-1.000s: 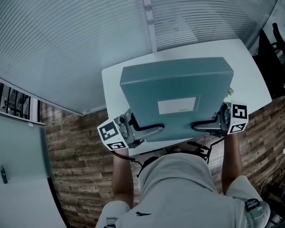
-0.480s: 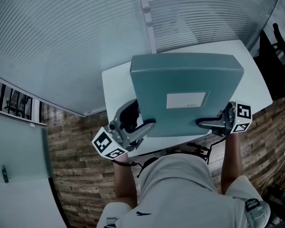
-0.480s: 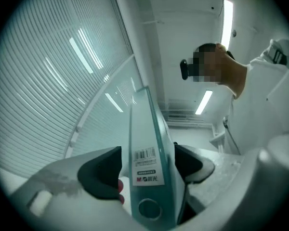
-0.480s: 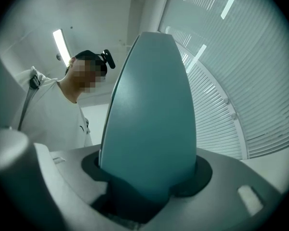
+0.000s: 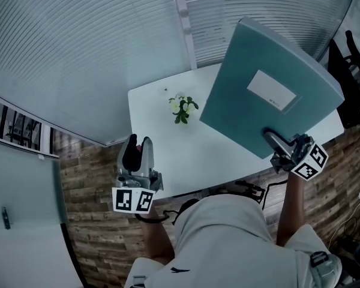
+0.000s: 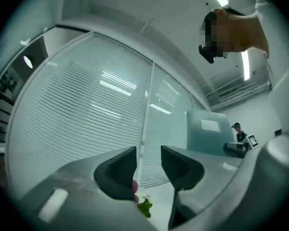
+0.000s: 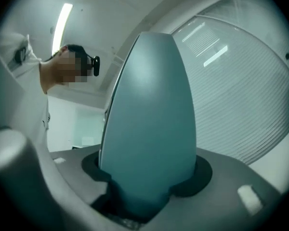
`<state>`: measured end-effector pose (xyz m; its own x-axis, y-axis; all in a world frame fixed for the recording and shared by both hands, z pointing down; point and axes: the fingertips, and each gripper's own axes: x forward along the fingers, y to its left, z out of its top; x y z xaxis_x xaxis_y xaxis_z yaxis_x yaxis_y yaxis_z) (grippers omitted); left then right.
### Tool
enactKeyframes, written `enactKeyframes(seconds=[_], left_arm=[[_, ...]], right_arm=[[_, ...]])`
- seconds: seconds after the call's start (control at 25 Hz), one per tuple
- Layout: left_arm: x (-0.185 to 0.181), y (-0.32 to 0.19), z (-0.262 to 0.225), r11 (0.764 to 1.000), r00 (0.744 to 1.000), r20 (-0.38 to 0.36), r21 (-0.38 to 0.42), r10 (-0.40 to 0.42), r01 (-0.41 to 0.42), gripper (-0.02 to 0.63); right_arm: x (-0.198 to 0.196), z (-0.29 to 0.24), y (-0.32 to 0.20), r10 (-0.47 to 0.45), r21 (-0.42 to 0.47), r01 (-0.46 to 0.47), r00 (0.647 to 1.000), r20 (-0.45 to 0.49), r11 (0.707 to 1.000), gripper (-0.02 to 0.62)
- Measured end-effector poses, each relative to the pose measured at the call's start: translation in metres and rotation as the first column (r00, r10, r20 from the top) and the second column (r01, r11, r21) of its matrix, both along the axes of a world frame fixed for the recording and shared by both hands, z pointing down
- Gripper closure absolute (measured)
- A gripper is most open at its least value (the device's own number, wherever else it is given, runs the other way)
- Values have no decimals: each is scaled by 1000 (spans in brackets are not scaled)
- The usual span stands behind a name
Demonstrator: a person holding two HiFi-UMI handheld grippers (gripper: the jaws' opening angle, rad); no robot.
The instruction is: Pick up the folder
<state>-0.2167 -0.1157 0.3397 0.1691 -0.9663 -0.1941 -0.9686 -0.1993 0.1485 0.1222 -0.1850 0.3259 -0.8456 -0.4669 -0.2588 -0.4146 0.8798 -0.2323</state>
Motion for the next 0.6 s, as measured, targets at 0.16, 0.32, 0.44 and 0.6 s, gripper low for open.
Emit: enactKeyframes(seconds=[0.16, 0.32, 0.44, 0.6], left_arm=[[-26, 13, 13, 971, 971, 9, -25, -239, 239, 462], [-16, 26, 20, 951, 945, 119, -23, -305, 310, 462], [-7, 29, 20, 956, 949, 135, -22, -286, 292, 478], [-5, 30, 18, 960, 951, 141, -20, -275, 281, 512]], right_arm=[[0, 14, -10, 204, 38, -201, 971, -128, 979, 290], [2, 30, -13, 299, 47, -296, 937, -178, 954, 291], [4, 33, -11, 332, 40, -330, 929, -161, 943, 293], [7, 34, -13, 360, 28, -360, 920, -153, 932, 293]])
